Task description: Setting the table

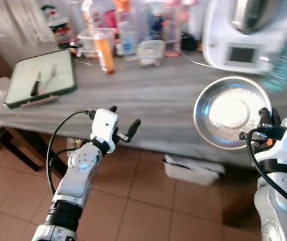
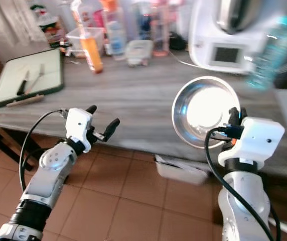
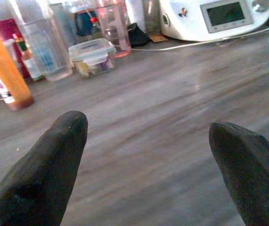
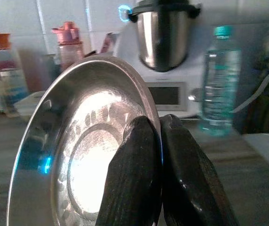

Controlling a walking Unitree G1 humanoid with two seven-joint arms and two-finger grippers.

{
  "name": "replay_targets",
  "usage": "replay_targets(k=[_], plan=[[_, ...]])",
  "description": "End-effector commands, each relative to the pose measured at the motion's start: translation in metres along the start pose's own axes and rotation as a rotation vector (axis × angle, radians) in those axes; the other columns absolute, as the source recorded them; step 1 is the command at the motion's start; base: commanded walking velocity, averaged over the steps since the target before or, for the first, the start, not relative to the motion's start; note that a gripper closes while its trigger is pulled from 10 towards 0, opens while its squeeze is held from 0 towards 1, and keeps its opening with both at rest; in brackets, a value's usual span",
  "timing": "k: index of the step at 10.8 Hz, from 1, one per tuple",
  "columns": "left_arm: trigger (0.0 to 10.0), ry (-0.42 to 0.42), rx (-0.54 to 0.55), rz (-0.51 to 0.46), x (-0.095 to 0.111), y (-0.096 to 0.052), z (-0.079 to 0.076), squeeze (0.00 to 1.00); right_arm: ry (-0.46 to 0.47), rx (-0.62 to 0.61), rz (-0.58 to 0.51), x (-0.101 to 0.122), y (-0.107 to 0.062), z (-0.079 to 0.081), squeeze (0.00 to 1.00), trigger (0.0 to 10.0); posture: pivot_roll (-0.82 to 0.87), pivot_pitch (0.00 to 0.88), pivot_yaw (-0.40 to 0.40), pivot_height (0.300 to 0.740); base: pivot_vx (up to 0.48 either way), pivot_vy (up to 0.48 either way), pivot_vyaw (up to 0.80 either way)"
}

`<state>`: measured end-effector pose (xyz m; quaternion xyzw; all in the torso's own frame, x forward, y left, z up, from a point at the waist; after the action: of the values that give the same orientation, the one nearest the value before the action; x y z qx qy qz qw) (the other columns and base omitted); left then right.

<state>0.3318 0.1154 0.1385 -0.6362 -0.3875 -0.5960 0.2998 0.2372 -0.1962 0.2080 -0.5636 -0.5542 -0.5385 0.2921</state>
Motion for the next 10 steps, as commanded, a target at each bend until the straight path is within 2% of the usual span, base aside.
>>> replay_targets(k=[1, 4, 6, 9, 10], plan=[[10.0, -0.034, -0.162, 0.021, 0.007, -0.004, -0.010, 0.00, 0.006, 0.001, -0.022, 0.006, -0.001, 0.002, 0.00, 10.0, -0.06, 0.110, 0.087, 0.740, 0.000, 0.000, 0.00], [10.0, -0.117, -0.373, 0.098, 0.019, -0.007, -0.021, 0.00, 0.011, -0.010, -0.012, 0.004, -0.002, 0.002, 0.00, 10.0, -0.06, 0.115, 0.079, 0.740, 0.000, 0.000, 0.00], [10.0, -0.090, -0.567, 0.214, 0.024, -0.013, -0.027, 0.00, 0.027, -0.045, 0.003, 0.002, -0.002, -0.001, 0.00, 10.0, -0.05, 0.112, 0.078, 0.740, 0.000, 0.000, 0.00], [10.0, -0.097, -0.697, 0.307, 0.022, -0.016, -0.038, 0.00, 0.130, -0.109, 0.064, -0.006, -0.008, -0.004, 0.00, 10.0, -0.05, 0.112, 0.078, 0.740, 0.000, 0.000, 0.00], [10.0, -0.095, -0.702, 0.311, 0.021, -0.015, -0.040, 0.00, 0.176, -0.133, 0.090, -0.010, -0.009, -0.003, 0.00, 10.0, -0.05, 0.112, 0.078, 0.740, 0.000, 0.000, 0.00]])
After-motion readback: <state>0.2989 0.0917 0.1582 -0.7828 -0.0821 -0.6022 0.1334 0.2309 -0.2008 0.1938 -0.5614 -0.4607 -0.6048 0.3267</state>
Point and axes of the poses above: a point about 5 cm out from each wrist's last joint towards the gripper, its own y axis pointing out of the wrist towards the gripper, its own x axis along the axis of the wrist's last joint, z = x × y, the point moved 1 cm from there along y, pointing out of the wrist towards the gripper, and after that the axes turned 15 degrees about -y, right-handed, at the moved point
